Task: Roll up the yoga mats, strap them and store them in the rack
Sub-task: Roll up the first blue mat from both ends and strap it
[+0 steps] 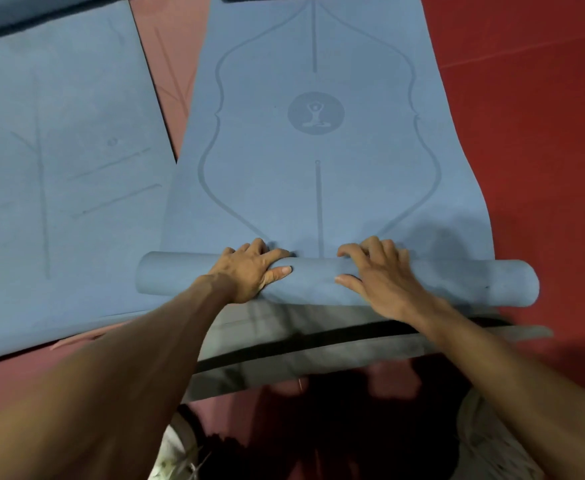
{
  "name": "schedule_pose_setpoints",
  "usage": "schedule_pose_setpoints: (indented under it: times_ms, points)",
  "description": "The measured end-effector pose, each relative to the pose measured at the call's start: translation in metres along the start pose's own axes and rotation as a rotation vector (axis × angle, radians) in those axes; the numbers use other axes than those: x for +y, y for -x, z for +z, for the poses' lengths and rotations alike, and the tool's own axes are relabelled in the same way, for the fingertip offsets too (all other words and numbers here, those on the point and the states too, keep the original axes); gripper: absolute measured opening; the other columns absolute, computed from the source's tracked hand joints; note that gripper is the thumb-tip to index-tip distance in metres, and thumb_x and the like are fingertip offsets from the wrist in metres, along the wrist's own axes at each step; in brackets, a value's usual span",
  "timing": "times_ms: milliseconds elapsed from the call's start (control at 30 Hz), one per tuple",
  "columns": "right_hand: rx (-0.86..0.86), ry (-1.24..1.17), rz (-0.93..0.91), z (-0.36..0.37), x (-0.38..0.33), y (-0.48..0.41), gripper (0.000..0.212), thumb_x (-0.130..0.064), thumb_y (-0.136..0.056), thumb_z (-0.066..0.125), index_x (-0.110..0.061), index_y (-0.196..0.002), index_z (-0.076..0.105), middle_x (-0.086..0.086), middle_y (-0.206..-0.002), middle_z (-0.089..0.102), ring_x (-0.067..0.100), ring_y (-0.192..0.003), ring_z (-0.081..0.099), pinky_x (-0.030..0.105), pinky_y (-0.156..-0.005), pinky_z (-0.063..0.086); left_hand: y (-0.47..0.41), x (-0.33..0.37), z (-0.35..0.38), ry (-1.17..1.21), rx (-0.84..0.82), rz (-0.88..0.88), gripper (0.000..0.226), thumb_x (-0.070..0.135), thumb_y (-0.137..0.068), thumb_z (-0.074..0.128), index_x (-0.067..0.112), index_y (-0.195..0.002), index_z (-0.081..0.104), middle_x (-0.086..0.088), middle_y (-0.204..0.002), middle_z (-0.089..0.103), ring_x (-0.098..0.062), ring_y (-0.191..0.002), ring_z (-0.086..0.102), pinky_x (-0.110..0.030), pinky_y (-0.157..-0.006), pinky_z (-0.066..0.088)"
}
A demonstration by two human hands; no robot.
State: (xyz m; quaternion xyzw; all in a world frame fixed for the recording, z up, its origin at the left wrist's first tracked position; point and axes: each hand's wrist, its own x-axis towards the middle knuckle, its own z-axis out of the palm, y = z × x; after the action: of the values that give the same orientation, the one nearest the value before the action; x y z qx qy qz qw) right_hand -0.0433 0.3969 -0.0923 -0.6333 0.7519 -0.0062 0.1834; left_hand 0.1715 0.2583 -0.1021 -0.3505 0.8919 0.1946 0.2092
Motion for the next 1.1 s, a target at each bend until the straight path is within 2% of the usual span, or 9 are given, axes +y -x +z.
schedule_pose_setpoints:
  times_ms: [67, 200, 300, 400, 467, 533, 700, 867, 1100]
  points:
    - [-0.01, 0.052, -0.016, 0.002, -0.005, 0.005, 0.053, -0.06, -0.094, 0.032, -0.034, -0.14, 0.034, -0.003, -0.131, 0.037, 0.021, -0.121, 0.034, 0.037, -0.1, 0.022, -0.004, -0.001, -0.003, 0.043, -0.004, -0.001, 0.049, 0.061, -0.094, 0.022, 0.047, -0.139, 0.036, 0.0, -0.126, 0.039, -0.021, -0.122, 0.039, -0.044, -0.101, 0.032]
    - [-0.149, 0.205, -0.064, 0.009, -0.01, 0.01, 0.113, -0.085, -0.062, -0.007, -0.017, -0.151, 0.012, 0.004, -0.147, 0.022, 0.027, -0.133, 0.024, 0.047, -0.11, 0.015, -0.015, -0.006, -0.008, 0.146, -0.03, 0.003, 0.045, 0.062, -0.093, 0.027, 0.049, -0.134, 0.042, 0.003, -0.117, 0.038, -0.019, -0.122, 0.038, -0.044, -0.103, 0.031]
    - [-0.202, 0.193, -0.03, 0.012, -0.009, 0.0, 0.13, -0.087, -0.047, -0.031, -0.018, -0.151, 0.006, 0.003, -0.146, 0.018, 0.025, -0.134, 0.019, 0.049, -0.112, 0.012, -0.02, -0.011, -0.011, 0.272, 0.006, 0.0, 0.041, 0.067, -0.089, 0.035, 0.053, -0.124, 0.05, 0.004, -0.111, 0.049, -0.019, -0.117, 0.047, -0.041, -0.1, 0.037]
    - [-0.189, 0.159, -0.014, 0.007, -0.008, -0.013, 0.108, -0.085, -0.066, -0.013, -0.021, -0.149, 0.014, 0.001, -0.14, 0.028, 0.024, -0.131, 0.026, 0.046, -0.111, 0.016, -0.018, -0.006, -0.015, 0.285, 0.067, -0.071, 0.037, 0.066, -0.091, 0.034, 0.051, -0.116, 0.057, 0.007, -0.109, 0.056, -0.016, -0.109, 0.052, -0.032, -0.091, 0.038]
    - [-0.201, 0.133, -0.013, 0.005, -0.006, -0.02, 0.08, -0.074, -0.086, 0.011, -0.024, -0.147, 0.019, 0.001, -0.138, 0.031, 0.024, -0.129, 0.028, 0.044, -0.11, 0.019, -0.013, 0.0, -0.014, 0.15, 0.108, -0.075, 0.056, 0.067, -0.091, 0.015, 0.046, -0.123, 0.055, 0.004, -0.113, 0.059, -0.019, -0.109, 0.054, -0.035, -0.092, 0.038]
    - [-0.198, 0.099, -0.003, 0.002, -0.004, -0.029, 0.067, -0.068, -0.092, 0.022, -0.025, -0.144, 0.025, 0.0, -0.137, 0.033, 0.023, -0.129, 0.028, 0.044, -0.11, 0.021, -0.008, 0.005, -0.01, -0.012, 0.17, -0.035, 0.077, 0.061, -0.081, -0.005, 0.039, -0.13, 0.05, 0.002, -0.118, 0.059, -0.023, -0.11, 0.054, -0.037, -0.093, 0.036]
    - [-0.204, 0.022, 0.022, -0.002, 0.003, -0.052, 0.064, -0.069, -0.091, 0.025, -0.025, -0.136, 0.037, -0.001, -0.135, 0.034, 0.022, -0.13, 0.027, 0.043, -0.108, 0.024, -0.001, 0.012, 0.001, -0.004, 0.329, -0.022, 0.076, 0.055, -0.086, 0.001, 0.022, -0.139, 0.044, -0.002, -0.13, 0.052, -0.025, -0.122, 0.046, -0.039, -0.109, 0.022]
    - [-0.158, 0.033, 0.058, -0.009, 0.009, -0.077, 0.051, -0.067, -0.092, 0.026, -0.024, -0.113, 0.044, 0.0, -0.114, 0.039, 0.023, -0.117, 0.034, 0.043, -0.097, 0.024, 0.0, 0.009, -0.001, -0.019, 0.244, -0.015, 0.087, 0.068, -0.078, -0.002, 0.026, -0.152, 0.017, -0.004, -0.153, 0.027, -0.024, -0.143, 0.017, -0.04, -0.119, 0.002]
    - [-0.046, 0.023, 0.072, -0.012, 0.015, -0.094, 0.05, -0.069, -0.09, 0.029, -0.027, -0.092, 0.056, -0.002, -0.104, 0.037, 0.021, -0.105, 0.033, 0.036, -0.084, 0.019, -0.029, 0.001, -0.01, -0.077, 0.293, 0.013, 0.095, 0.078, -0.078, -0.004, 0.023, -0.141, 0.039, -0.001, -0.131, 0.051, -0.027, -0.119, 0.045, -0.038, -0.105, 0.025]
